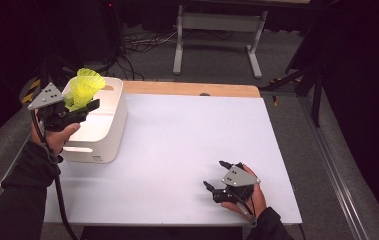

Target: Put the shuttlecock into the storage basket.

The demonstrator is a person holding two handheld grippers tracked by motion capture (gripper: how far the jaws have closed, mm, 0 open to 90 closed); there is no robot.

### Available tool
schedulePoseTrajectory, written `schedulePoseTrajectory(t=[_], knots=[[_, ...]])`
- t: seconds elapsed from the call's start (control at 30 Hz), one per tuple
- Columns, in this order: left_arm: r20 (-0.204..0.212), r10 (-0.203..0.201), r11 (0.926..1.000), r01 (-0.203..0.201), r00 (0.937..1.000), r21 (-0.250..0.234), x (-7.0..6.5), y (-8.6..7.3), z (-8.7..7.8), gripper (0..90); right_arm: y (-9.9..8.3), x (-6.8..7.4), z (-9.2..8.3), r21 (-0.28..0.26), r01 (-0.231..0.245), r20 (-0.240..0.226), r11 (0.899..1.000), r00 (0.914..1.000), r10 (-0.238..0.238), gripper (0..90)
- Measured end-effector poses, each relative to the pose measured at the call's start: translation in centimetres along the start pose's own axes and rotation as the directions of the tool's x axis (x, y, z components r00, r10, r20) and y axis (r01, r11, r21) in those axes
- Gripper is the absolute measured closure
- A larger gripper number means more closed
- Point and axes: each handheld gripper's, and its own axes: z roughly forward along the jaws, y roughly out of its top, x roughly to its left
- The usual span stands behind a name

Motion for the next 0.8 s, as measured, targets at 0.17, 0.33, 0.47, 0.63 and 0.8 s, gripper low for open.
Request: schedulePoseTrajectory(t=[0.17, 0.33, 0.47, 0.63, 0.8], knots=[[-0.008, -0.010, 0.9998, 0.011, 0.9999, 0.018, 0.6, 0.4, 0.6, 64.0, -0.1, -0.1, 0.0, 0.003, -0.002, -0.003, 1.000, 1.0000, 0.002, 19.2], [-0.026, -0.003, 0.9987, 0.005, 0.9996, 0.051, 1.2, 1.0, 1.0, 63.9, -0.1, 0.0, 0.1, 0.007, 0.003, -0.006, 1.000, 1.0000, -0.003, 19.2], [-0.031, -0.026, 0.9977, 0.028, 0.9992, 0.062, 2.0, 1.4, 1.4, 64.0, 0.0, 0.0, 0.2, 0.009, 0.008, -0.009, 1.000, 0.9999, -0.008, 19.2], [-0.049, -0.062, 0.9928, 0.067, 0.9968, 0.099, 3.2, 1.2, 2.6, 64.2, -0.2, -0.1, 0.3, 0.011, 0.002, -0.012, 1.000, 0.9999, -0.002, 19.6], [-0.058, -0.083, 0.9862, 0.090, 0.9949, 0.139, 3.9, 0.7, 3.8, 64.3, -0.2, -0.2, 0.3, 0.013, -0.001, -0.011, 1.000, 0.9999, 0.001, 19.6]])
